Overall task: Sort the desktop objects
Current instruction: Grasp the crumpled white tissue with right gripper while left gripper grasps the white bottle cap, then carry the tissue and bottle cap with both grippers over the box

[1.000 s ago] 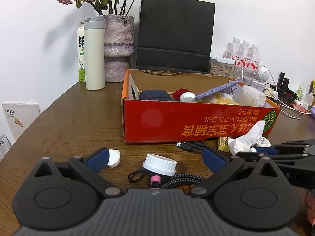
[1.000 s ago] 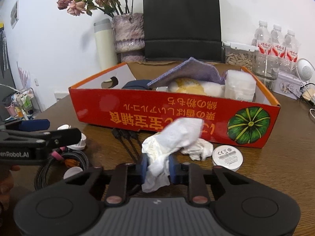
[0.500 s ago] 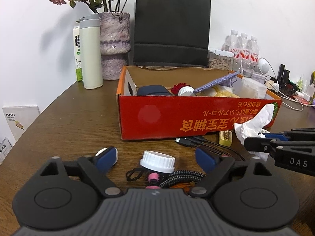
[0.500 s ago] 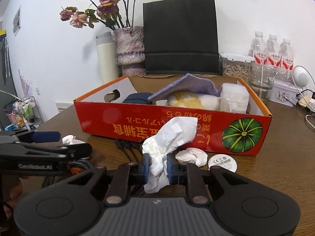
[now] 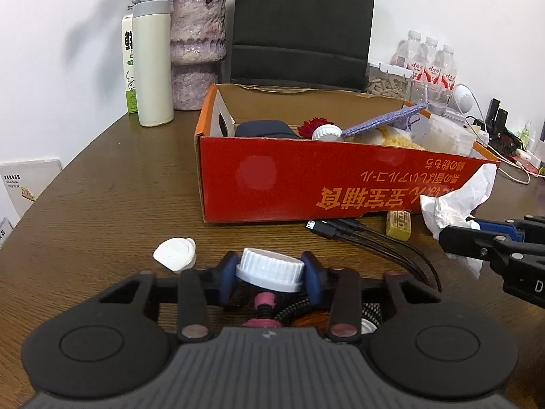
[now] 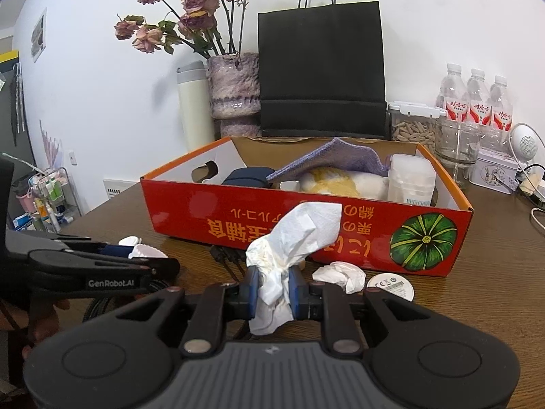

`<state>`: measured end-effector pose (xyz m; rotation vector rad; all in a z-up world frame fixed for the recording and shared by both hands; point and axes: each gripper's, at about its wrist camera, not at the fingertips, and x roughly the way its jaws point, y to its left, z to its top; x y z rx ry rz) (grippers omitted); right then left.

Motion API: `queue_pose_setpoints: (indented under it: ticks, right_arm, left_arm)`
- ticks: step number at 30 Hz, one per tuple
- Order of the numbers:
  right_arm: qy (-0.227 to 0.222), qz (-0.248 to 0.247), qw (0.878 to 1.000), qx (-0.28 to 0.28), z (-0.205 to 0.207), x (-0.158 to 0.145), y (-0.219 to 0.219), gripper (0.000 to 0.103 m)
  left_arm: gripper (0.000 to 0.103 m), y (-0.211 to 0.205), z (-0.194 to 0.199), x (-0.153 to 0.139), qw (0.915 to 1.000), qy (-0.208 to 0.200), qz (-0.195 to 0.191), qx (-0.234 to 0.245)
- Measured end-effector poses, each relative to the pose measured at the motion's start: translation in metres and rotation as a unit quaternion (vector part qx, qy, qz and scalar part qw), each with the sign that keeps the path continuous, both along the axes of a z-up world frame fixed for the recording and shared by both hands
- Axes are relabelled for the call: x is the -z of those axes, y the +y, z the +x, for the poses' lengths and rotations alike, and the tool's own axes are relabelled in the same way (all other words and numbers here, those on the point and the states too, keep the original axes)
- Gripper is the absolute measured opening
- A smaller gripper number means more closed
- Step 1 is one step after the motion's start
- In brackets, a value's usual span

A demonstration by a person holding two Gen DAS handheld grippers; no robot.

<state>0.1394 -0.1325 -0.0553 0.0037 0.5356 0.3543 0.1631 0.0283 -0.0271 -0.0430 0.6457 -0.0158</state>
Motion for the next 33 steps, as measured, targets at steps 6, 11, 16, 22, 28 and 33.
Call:
queue_pose_setpoints:
  ticks: [6, 11, 16, 22, 28, 33]
  right_arm:
    - [-0.003, 0.0, 1.0, -0.001, -0.001, -0.001, 0.0, 0.017]
    - [-0.012, 0.0, 1.0, -0.002, -0.005, -0.003, 0.0, 0.017]
    - [-0.028, 0.001, 1.0, -0.007, -0.008, -0.009, 0.002, 0.017]
    - [-0.06, 0.016, 0.998, -0.006, -0.006, -0.029, 0.003, 0.017]
    - [-0.088, 0.029, 0.996, -0.004, 0.007, -0.048, 0.007, 0.017]
    - [-0.092, 0.042, 0.995, 0.002, 0.033, -0.054, 0.013, 0.017]
  left_arm:
    - [0.04, -0.001, -0.005, -0.003, 0.9999, -0.016, 0.002, -0.001]
    - [0.04, -0.003, -0.012, -0.01, 0.9992, -0.039, 0.007, -0.001]
    - [0.04, -0.005, -0.022, -0.027, 0.9969, -0.079, 0.002, 0.003]
    - [0.04, -0.01, -0.024, -0.054, 0.992, -0.125, -0.008, 0.009]
    - [0.04, -0.019, -0.006, -0.077, 0.987, -0.161, -0.007, 0.01]
    - [0.04, -0.024, 0.017, -0.088, 0.9826, -0.185, -0.02, 0.006]
